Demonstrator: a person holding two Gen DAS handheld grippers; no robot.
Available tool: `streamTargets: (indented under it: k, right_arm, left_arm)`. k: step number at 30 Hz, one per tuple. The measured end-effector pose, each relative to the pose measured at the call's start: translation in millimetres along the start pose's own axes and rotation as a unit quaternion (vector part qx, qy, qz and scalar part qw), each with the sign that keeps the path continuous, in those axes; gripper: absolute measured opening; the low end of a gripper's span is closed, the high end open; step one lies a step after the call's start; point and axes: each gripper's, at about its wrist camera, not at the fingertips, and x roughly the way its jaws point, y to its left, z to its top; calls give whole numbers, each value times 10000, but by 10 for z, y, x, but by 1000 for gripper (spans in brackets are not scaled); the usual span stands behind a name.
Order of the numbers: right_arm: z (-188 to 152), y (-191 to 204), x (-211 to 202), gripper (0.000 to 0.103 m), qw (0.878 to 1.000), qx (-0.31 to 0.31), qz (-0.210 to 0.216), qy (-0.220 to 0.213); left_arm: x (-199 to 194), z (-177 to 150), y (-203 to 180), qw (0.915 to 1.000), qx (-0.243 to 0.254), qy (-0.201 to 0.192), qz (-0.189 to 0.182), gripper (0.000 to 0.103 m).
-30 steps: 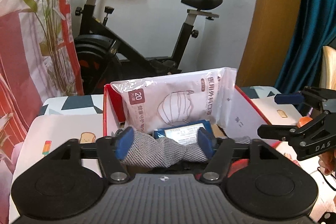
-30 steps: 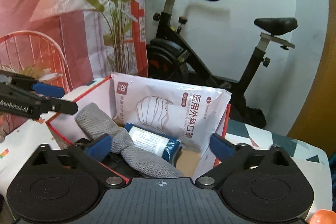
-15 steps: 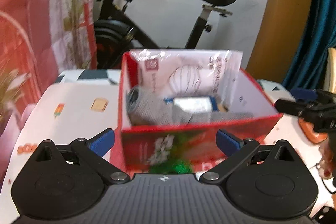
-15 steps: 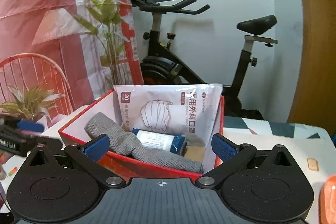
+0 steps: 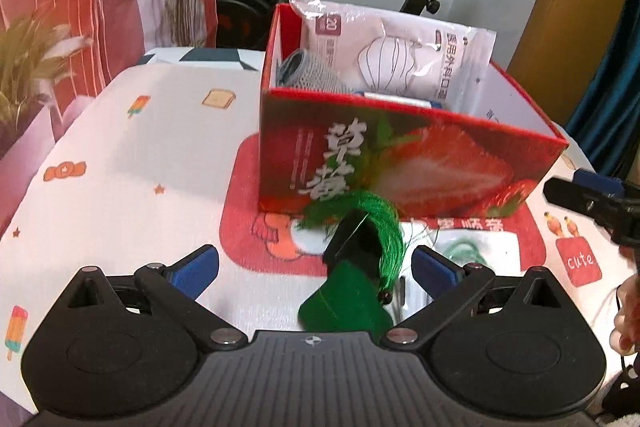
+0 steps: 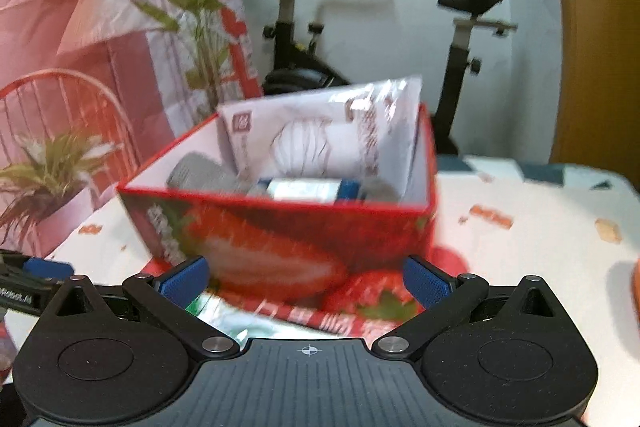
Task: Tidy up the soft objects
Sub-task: 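Move both grippers down to the green tasselled pouch, then close both grippers on the green tasselled pouch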
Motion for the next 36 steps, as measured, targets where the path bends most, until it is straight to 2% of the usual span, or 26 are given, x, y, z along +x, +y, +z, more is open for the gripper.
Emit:
streamTargets:
  k: [6, 11, 15, 19, 21, 28, 36]
  right_arm:
    - [-171, 170, 142, 103, 9986, -223, 226, 425]
    - [-250, 288, 241, 100, 9961, -350, 402, 709]
    - [-290, 373, 287, 96, 9943, -456, 491, 833]
    - [-326, 430, 313, 87, 9923, -608, 568, 920]
    - [-345, 454, 326, 84, 9912, -693, 603, 958]
    - [-387, 486, 372, 72, 9891, -760, 695, 1053]
    - [-385, 557, 341, 61, 9860, -911, 951, 1018]
  left_arm:
    - [0, -95, 85, 9999, -35, -18, 107, 103]
    - [11, -166, 180, 9999, -143, 38, -8, 99]
    - [90, -202, 235, 9992, -264, 144, -275, 78]
    - [167, -271, 265, 9964, -426, 254, -692, 57]
    - [183, -292, 262, 9943, -495, 244, -913, 52]
    - [285, -273, 229, 9879, -738, 288, -1332, 47]
    - [393, -229, 42, 9844, -633, 371, -1596, 44]
